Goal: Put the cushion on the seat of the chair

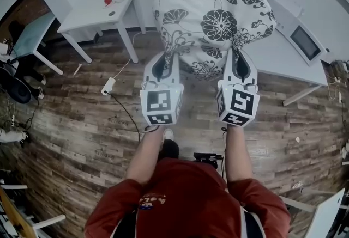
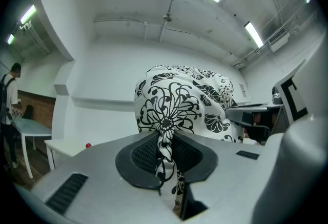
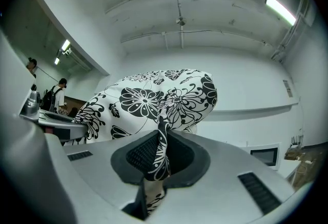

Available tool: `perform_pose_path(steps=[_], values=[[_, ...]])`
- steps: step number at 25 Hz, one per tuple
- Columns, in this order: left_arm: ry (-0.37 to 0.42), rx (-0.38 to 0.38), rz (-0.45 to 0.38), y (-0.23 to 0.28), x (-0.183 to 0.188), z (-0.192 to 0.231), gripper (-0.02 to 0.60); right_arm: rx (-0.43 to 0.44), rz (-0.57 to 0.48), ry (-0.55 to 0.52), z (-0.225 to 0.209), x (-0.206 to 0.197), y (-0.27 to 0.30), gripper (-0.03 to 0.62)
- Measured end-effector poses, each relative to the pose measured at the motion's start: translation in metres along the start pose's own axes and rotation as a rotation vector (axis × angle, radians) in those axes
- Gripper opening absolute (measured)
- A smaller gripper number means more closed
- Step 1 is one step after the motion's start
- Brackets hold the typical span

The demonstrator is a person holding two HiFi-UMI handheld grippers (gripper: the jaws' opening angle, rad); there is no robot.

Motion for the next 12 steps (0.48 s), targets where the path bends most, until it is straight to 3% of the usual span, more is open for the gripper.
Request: perform_pose_path(steps=[12], values=[[0.005,-0.04,-0.066,0.016,-0.005,0.004,0.063,-0.051,-0.06,-0.018,-0.001,-0.007,0.009,0.049]])
Point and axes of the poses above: the fingertips, and each gripper's own axes: y forward along the fingers, z to its left, x out of its top, the point moved 1 cm from there along -y, backward along the fingers, and after that the axes turned 15 degrees about x, right-handed, at the moved point
